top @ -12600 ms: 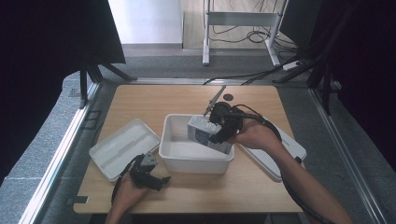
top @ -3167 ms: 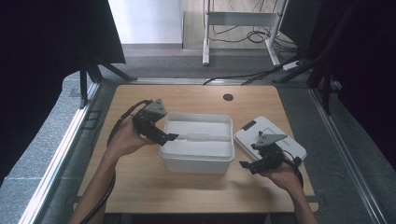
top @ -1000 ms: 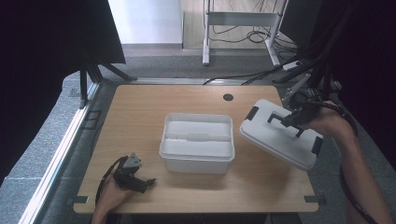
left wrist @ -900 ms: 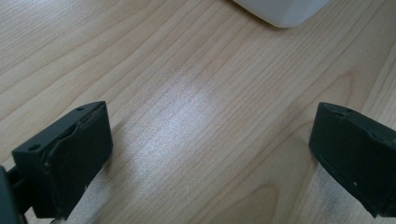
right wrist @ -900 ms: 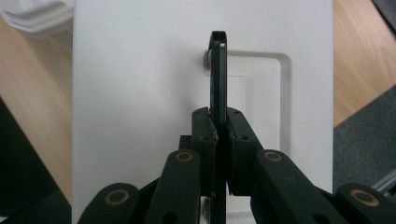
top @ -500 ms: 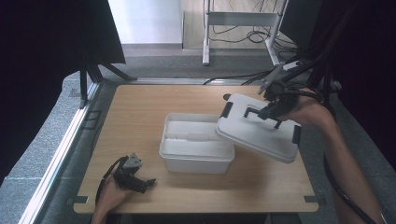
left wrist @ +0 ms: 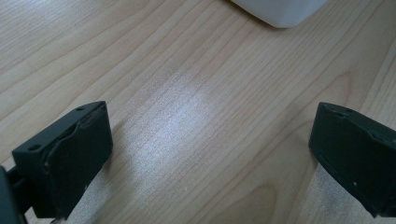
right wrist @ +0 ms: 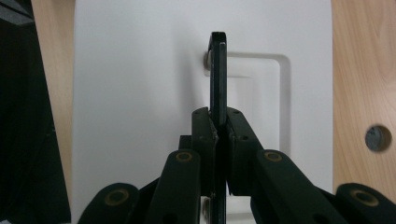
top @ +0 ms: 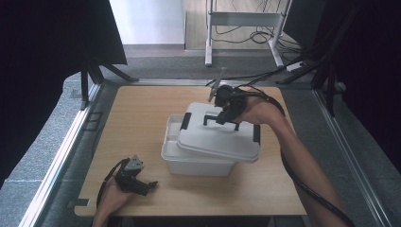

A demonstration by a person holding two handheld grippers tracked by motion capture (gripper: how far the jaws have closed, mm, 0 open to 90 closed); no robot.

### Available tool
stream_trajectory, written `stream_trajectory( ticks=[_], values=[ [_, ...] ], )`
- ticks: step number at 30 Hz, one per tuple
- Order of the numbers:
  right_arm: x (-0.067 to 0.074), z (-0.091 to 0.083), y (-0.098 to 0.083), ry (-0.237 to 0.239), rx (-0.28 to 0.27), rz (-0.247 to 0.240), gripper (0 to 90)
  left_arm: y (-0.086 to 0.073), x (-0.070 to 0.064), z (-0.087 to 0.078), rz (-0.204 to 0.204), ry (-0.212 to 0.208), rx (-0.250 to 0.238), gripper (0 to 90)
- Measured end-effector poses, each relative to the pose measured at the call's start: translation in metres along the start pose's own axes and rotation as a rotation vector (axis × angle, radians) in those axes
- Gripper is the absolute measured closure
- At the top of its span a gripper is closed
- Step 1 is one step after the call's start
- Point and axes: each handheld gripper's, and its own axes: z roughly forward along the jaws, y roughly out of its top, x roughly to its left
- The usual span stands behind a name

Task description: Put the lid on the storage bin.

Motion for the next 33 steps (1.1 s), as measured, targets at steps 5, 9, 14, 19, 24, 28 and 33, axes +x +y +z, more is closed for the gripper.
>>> stream_trajectory(
  ticks=[5,9,14,19,24,28,33],
  values=[
    [0.003,0.020,0.025,0.016,0.009,-0.043,84.2,0.000,0.000,0.000,0.003,-0.002,0.002,0.0],
    [0.005,0.035,0.036,0.035,0.012,-0.068,84.2,0.000,0.000,0.000,0.004,-0.002,0.003,0.0],
    [0.010,0.048,0.044,0.061,0.027,-0.112,84.1,0.000,0.000,0.000,0.004,-0.002,0.002,0.0],
    [0.010,0.059,0.048,0.046,0.089,-0.116,83.7,0.000,0.000,0.000,0.003,-0.003,0.001,0.0],
    [0.012,0.062,0.046,0.052,0.075,-0.119,82.0,0.000,0.000,0.000,0.004,-0.003,0.002,0.0],
    [0.013,0.054,0.042,0.057,0.010,-0.122,56.7,0.000,0.000,0.000,0.005,-0.001,0.003,0.0],
    [0.013,0.039,0.029,-0.007,-0.072,-0.084,28.1,0.000,0.000,0.000,0.004,-0.001,0.002,0.0]
  ],
)
